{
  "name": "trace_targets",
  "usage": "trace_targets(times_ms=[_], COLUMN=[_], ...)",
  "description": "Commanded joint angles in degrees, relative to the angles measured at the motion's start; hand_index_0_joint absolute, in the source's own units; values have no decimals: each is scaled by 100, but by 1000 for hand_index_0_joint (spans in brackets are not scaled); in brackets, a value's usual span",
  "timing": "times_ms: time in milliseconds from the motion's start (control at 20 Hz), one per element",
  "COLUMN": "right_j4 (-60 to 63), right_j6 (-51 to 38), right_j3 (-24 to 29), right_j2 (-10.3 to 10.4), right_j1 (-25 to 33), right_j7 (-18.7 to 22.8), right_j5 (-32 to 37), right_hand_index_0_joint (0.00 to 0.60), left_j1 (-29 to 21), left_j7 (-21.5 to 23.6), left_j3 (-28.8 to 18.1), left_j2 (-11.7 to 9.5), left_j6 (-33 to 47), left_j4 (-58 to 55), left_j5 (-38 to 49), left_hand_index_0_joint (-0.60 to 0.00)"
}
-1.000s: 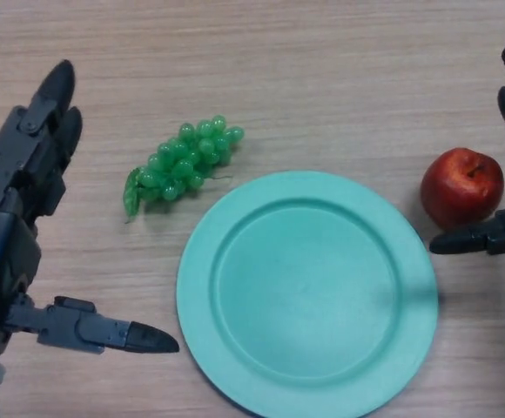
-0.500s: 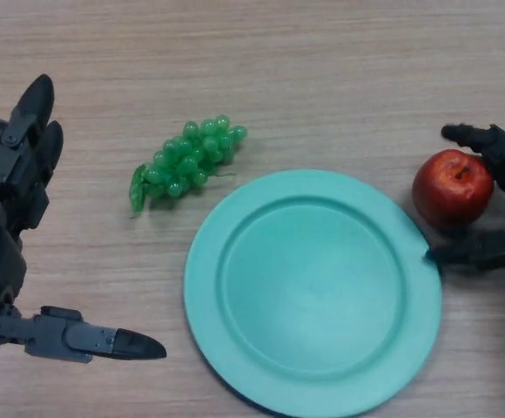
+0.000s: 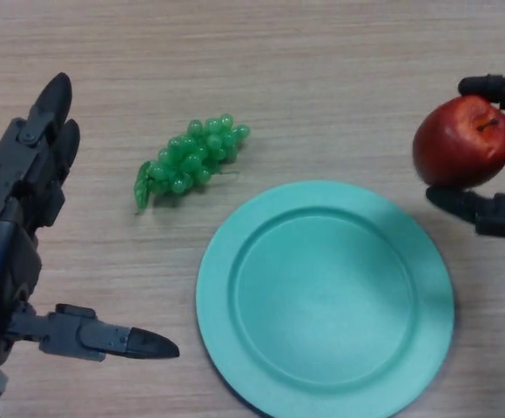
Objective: Pick up the red apple and place it on the plate
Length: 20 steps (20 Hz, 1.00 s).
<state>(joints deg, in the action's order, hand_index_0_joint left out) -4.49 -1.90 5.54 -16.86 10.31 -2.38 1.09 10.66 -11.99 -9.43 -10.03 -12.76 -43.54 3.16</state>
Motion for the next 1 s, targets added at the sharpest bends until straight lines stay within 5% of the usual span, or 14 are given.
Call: trace_targets(times_ms=[50, 200, 450, 600, 700, 900, 1000], right_j4=[-559, -36, 332, 303, -40, -1243, -1844], right_j6=[-739, -1809, -1754, -1434, -466, 150, 269], right_j3=[-149, -503, -953, -1095, -1234, -953, -528], right_j2=[131, 307, 549, 569, 551, 418, 329], right_j1=[-189, -592, -934, -999, -1220, -1416, -1436], right_j7=[321, 830, 1280, 1095, 480, -41, 25], right_j5=[-945, -2330, -2481, -2634, -2798, -2572, -2673], right_hand_index_0_joint=[600, 600, 600, 250, 4, 0, 0], left_j1=[-151, -128, -47, -41, 125, 188, 175], left_j7=[93, 123, -4, -23, -44, -92, -82], left_j3=[-322, -290, -183, -181, -27, 144, 55], left_j2=[-130, -107, -132, -129, -95, -86, -86], left_j6=[417, 795, 921, 935, 920, 999, 1034], left_j4=[-385, -143, 21, 27, -206, -369, -279], left_j5=[243, 278, 283, 242, 49, -16, 113], left_hand_index_0_joint=[0, 0, 0, 0, 0, 0, 0])
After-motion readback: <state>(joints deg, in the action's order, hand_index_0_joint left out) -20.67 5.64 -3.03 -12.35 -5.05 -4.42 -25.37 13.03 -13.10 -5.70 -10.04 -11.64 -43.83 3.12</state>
